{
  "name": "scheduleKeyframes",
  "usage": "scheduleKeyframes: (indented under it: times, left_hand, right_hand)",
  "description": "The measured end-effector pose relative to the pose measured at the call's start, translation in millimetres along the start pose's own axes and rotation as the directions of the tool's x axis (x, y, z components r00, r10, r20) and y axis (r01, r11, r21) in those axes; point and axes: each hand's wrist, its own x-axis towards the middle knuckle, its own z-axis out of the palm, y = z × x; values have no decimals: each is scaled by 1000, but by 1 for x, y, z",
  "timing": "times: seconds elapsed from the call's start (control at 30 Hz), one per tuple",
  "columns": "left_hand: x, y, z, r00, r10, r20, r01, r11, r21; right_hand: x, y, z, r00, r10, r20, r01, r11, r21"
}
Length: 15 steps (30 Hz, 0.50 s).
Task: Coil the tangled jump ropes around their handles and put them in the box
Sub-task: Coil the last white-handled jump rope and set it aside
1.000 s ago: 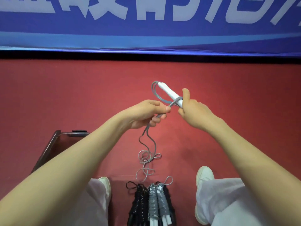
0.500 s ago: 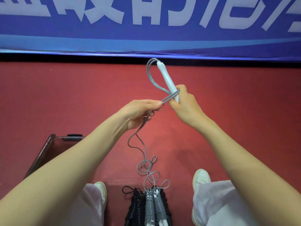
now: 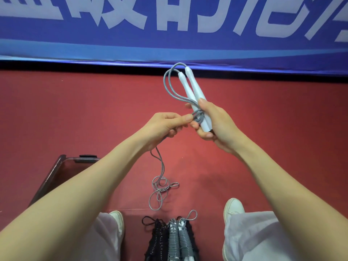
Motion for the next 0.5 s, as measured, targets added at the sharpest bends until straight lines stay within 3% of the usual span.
scheduleKeyframes:
  times: [0.17, 0.23, 0.3, 0.4, 0.43, 0.5]
  left_hand:
    - [-5, -7, -10, 977, -21, 214, 17, 1000, 22]
    - [-7, -12, -21, 956, -44, 291, 9, 993, 121]
    - [-9, -19, -31, 960, -30, 278, -43, 967, 250]
    - [-6, -17, -42, 985, 59, 163, -113, 931, 347]
    - [-5, -12, -43, 985, 71, 156, -124, 925, 360]
    - [-5, -3, -39, 986, 76, 151, -123, 936, 331]
  right_hand:
    - [-2, -3, -3, 998, 24, 65, -31, 993, 111]
    - [-6, -10, -8, 988, 39, 146, -59, 989, 138]
    - [-13, -18, -12, 960, 80, 270, -108, 990, 89]
    - [-29, -19, -7, 858, 292, 424, -208, 950, -232]
    - [-31, -14, -4, 805, 410, 428, -243, 887, -393]
    - [-34, -4, 3, 712, 619, 332, -233, 654, -720]
